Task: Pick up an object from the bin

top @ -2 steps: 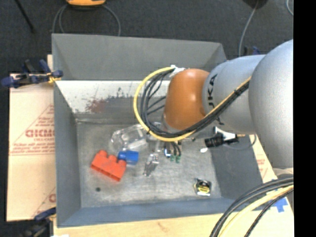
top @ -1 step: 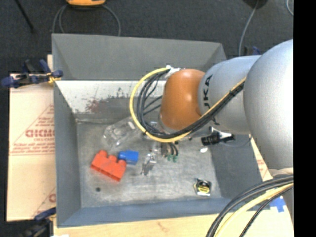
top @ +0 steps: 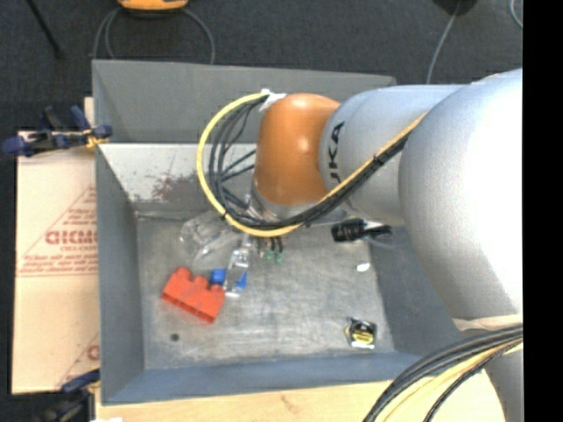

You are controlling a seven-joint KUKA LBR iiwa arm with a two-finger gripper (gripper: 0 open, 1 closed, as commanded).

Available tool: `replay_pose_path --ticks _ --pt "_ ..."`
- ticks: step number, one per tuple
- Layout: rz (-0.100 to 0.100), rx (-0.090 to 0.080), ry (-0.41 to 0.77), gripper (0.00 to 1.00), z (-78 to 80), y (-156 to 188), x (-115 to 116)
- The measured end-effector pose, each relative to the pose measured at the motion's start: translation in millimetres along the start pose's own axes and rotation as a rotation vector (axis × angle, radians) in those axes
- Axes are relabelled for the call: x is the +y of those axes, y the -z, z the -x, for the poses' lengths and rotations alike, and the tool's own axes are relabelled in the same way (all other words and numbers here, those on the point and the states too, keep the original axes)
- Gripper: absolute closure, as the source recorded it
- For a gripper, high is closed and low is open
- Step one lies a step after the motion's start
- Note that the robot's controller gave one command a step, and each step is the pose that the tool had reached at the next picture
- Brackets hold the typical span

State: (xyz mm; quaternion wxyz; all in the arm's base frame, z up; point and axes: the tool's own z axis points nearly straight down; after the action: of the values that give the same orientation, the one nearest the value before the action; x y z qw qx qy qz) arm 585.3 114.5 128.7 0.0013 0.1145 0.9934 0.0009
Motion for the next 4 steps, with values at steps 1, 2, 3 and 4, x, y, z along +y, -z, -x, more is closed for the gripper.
replay_pose_path --ticks 1,2,3,4 --pt "0.004 -0.02 0.061 0.0 -0.1 -12 8" --pt "0.001 -0.002 0.529 0.0 -6.6 -27 14" --pt "0.004 -0.01 0.529 1.0 -4.4 -23 16" --pt "0.002 -0.002 0.529 0.0 -6.6 -27 15"
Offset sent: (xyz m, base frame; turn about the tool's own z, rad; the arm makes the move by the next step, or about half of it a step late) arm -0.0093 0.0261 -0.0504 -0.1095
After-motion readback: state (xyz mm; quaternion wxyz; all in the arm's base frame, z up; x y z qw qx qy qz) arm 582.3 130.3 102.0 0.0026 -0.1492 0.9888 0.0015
